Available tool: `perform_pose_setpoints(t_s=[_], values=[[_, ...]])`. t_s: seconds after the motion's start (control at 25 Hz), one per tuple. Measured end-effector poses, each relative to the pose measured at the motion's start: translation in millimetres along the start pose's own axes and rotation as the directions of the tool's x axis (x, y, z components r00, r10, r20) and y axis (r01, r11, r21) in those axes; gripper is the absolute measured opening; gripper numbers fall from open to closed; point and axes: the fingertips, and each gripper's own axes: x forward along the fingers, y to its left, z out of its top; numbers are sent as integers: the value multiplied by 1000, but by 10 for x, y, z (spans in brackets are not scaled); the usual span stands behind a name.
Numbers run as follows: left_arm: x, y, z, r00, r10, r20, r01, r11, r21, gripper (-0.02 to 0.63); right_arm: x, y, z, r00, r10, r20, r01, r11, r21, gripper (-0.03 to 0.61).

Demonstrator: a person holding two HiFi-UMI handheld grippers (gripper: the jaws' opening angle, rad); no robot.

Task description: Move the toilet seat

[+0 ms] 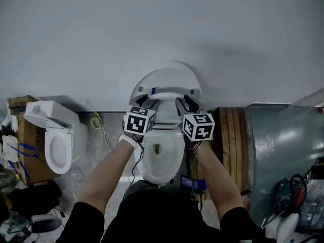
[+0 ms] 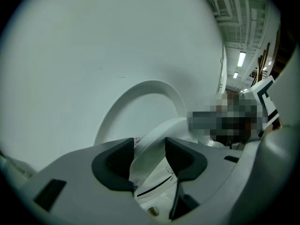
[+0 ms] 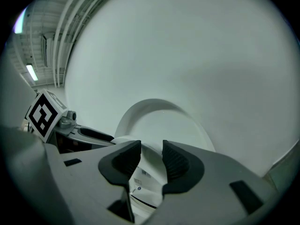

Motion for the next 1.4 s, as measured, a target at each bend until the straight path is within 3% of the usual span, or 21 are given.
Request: perform_pose_setpoints(t_s=[0.8,1.16,1.4], values=[[129,161,5,999,21,-33,-23,997,-69,218,173,-93,64,1000,-17,-18,17,1000,-26,164],[194,201,-12,998,37,-59,-40,998,-41,218,229,-139,82,1000,-24,-11,23,999,-42,163],[179,240,-34,996,63,-66,-68,995,-69,218,244,-148,94,1000,-11,-15,11,1000,-22,161]])
